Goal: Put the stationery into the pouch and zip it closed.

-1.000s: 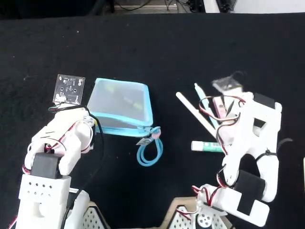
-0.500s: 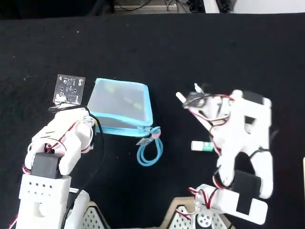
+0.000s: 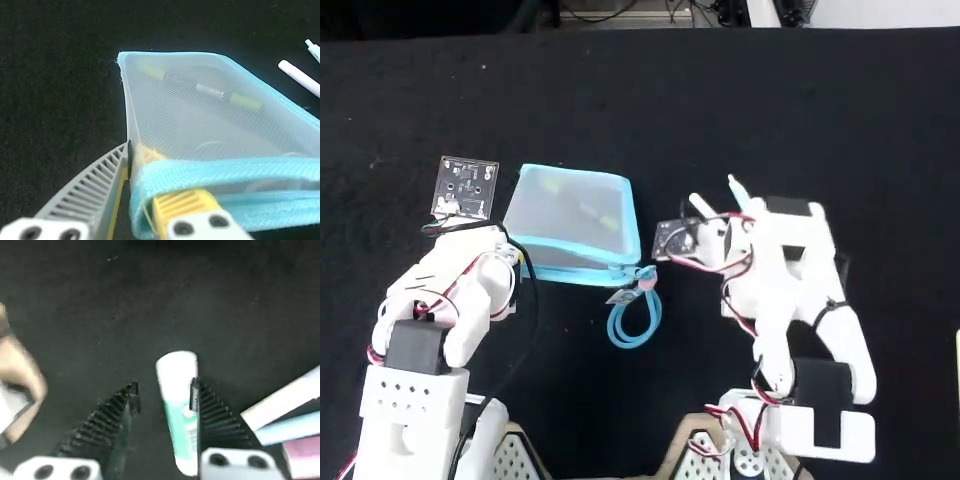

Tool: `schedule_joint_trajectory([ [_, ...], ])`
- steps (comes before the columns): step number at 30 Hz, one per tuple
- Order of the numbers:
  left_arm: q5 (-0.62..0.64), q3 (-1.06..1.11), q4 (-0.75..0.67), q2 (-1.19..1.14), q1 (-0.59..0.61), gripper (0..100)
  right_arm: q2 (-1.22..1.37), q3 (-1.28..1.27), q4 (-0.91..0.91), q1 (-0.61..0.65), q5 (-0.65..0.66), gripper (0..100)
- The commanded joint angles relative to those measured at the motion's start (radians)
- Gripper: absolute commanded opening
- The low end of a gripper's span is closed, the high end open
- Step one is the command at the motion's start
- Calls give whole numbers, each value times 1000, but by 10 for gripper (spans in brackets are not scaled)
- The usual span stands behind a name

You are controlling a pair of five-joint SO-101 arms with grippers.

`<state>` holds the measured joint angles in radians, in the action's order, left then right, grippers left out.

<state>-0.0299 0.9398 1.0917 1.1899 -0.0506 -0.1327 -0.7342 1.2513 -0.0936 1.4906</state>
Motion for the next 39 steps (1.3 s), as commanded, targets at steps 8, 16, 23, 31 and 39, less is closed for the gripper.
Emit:
schedule_joint_trajectory([
  [8,9,-12,-17,9,-1,30,4,-142,-282,9,12,164],
  [16,9,-12,-15,9,-1,30,-7,-114,-269,6,-41,17],
  [23,9,-12,-15,9,-1,30,-61,76,-72,-44,-476,11],
  [31,8,-12,-15,9,-1,30,-51,159,-218,-404,-1013,11],
  [39,8,-13,-15,9,-1,30,150,179,-333,-601,-1002,114],
])
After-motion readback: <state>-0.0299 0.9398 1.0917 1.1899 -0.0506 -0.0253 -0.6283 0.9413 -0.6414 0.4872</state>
